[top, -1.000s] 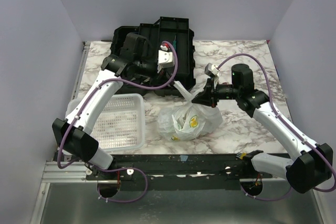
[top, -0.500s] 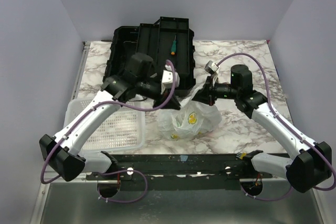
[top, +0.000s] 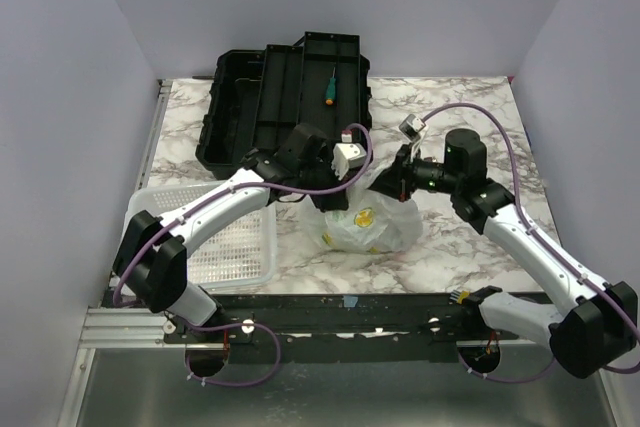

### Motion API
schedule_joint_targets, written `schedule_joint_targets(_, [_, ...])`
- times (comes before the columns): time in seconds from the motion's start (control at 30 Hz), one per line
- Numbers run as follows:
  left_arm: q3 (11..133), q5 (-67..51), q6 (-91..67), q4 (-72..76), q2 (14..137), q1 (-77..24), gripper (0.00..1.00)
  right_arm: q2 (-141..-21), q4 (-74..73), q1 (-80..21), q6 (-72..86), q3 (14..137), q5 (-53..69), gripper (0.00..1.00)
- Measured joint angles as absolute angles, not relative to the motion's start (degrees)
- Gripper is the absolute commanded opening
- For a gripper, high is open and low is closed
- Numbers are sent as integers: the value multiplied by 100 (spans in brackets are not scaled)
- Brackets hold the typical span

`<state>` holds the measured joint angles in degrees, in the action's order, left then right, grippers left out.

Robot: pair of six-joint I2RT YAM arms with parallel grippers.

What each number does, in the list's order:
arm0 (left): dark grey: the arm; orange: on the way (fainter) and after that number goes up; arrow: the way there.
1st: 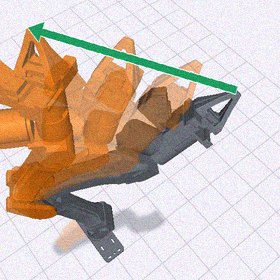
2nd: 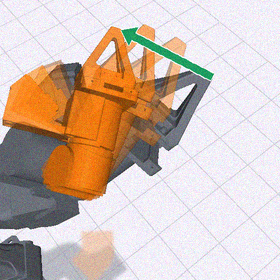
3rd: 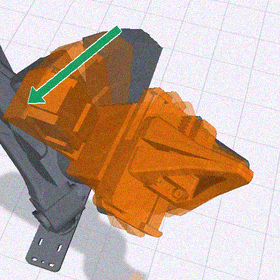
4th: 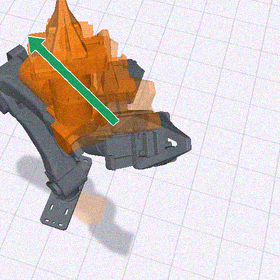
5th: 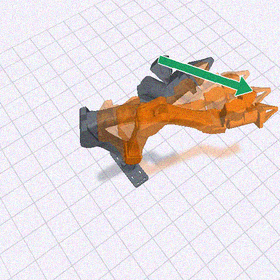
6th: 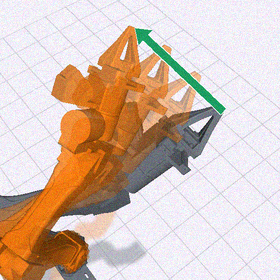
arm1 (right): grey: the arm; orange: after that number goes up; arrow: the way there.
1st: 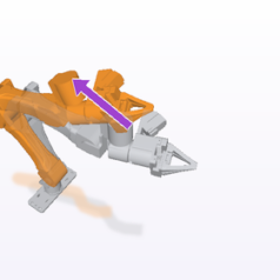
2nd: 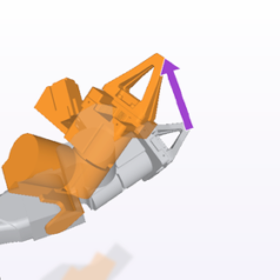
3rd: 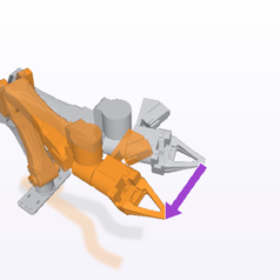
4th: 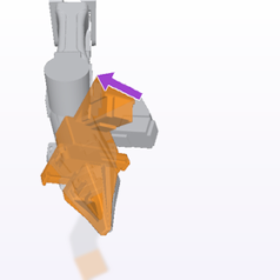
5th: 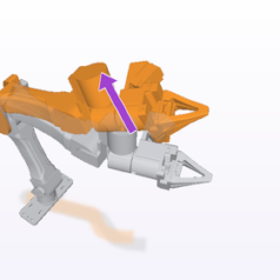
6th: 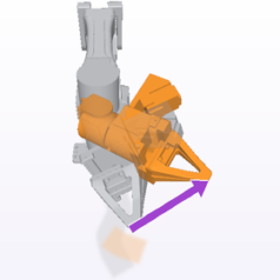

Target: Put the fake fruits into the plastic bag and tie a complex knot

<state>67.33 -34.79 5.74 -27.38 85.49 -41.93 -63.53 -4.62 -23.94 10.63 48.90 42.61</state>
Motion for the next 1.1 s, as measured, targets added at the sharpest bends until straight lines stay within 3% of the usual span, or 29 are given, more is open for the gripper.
schedule_joint_targets(0.3, [6700, -2891, -108, -1953, 8772, -3948, 0, -6263, -67, -3131, 1498, 4703, 3894, 2])
schedule_joint_targets(0.33, [6641, -2980, -165, -1831, 8753, -3929, 0, -6276, -34, -3201, 1555, 4696, 3819, 9])
schedule_joint_targets(0.47, [6285, -3284, -349, -1448, 8643, -3859, 0, -6296, -235, -3267, 1612, 4810, 3669, 63])
schedule_joint_targets(0.53, [6211, -3365, -445, -1372, 8641, -3824, 0, -6252, -628, -3264, 1492, 5068, 3614, 78])
schedule_joint_targets(0.63, [6110, -3496, -679, -1184, 8632, -3745, 0, -6112, -1356, -3262, 1210, 5629, 3555, 89])
schedule_joint_targets(0.77, [5968, -3594, -926, -932, 8571, -3671, 0, -5953, -2121, -3168, 982, 6486, 3531, 89])
schedule_joint_targets(0.97, [5811, -3669, -1138, -679, 8377, -3660, 0, -6355, -2512, -2648, 1081, 7983, 3129, 60])
schedule_joint_targets(1.1, [5693, -3675, -1216, -548, 8215, -3660, 0, -6657, -2606, -1780, 884, 7990, 3024, 50])
